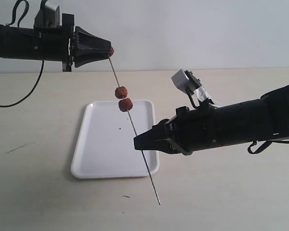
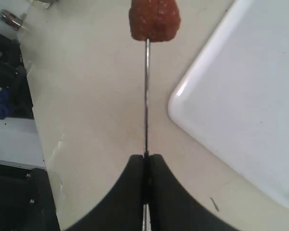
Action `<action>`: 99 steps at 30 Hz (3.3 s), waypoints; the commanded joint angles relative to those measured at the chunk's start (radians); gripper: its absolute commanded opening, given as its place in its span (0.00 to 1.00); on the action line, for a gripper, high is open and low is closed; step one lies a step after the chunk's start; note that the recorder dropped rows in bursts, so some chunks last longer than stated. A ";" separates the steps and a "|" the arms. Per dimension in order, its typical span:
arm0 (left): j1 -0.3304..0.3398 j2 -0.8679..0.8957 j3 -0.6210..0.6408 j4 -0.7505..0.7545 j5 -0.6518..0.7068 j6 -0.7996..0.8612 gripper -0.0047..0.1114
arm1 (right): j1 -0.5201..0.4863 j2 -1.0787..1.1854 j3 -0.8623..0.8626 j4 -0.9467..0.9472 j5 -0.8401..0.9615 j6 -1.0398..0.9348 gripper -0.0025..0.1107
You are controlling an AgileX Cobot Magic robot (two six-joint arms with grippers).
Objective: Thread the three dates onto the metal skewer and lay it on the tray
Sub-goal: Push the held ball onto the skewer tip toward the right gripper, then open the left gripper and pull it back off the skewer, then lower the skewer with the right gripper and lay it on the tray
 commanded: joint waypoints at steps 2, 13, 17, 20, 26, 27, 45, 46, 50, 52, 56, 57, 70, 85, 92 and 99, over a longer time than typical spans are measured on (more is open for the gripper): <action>-0.003 0.002 -0.002 -0.014 0.011 0.007 0.28 | 0.002 0.002 -0.016 0.008 -0.002 0.009 0.02; -0.031 0.002 -0.002 -0.070 0.011 0.064 0.28 | 0.002 0.002 -0.041 0.008 -0.002 0.073 0.02; -0.038 0.002 -0.002 -0.072 0.011 0.075 0.28 | 0.002 0.002 -0.063 0.008 -0.002 0.100 0.02; -0.038 0.002 0.000 -0.073 0.011 0.081 0.28 | 0.002 0.002 -0.080 0.008 -0.002 0.117 0.02; -0.038 0.002 0.000 -0.075 0.011 0.090 0.28 | 0.002 0.002 -0.110 0.008 -0.039 0.146 0.02; -0.038 0.002 0.000 -0.075 0.011 0.091 0.28 | 0.002 0.002 -0.116 0.008 -0.046 0.146 0.02; -0.038 0.002 0.000 -0.071 0.011 0.105 0.34 | 0.002 0.002 -0.237 0.008 -0.107 0.214 0.02; -0.038 0.002 0.000 -0.071 0.011 0.105 0.37 | 0.002 0.002 -0.237 0.008 -0.108 0.214 0.02; -0.038 0.002 0.000 -0.073 0.011 0.105 0.47 | 0.002 0.002 -0.237 0.008 -0.108 0.198 0.02; -0.035 0.002 0.000 -0.075 0.011 0.113 0.47 | 0.002 0.002 -0.237 0.008 -0.110 0.191 0.02; 0.006 0.002 0.000 -0.052 0.011 0.205 0.44 | 0.002 0.002 -0.237 0.008 -0.155 0.222 0.02; 0.012 0.002 0.000 -0.030 0.011 0.214 0.40 | 0.002 0.002 -0.237 0.008 -0.178 0.242 0.02; 0.025 0.002 0.000 0.111 0.011 0.355 0.04 | 0.002 0.002 -0.235 -0.015 -0.274 0.206 0.02; 0.009 -0.406 0.497 -0.167 -0.514 0.623 0.04 | 0.211 0.006 -0.235 -0.184 -0.619 0.433 0.02; 0.009 -0.668 0.733 -0.206 -0.680 0.764 0.04 | 0.264 0.094 -0.256 -0.135 -0.645 0.655 0.02; 0.009 -0.847 0.828 -0.206 -0.704 0.796 0.04 | 0.302 0.198 -0.299 -0.133 -0.703 0.772 0.02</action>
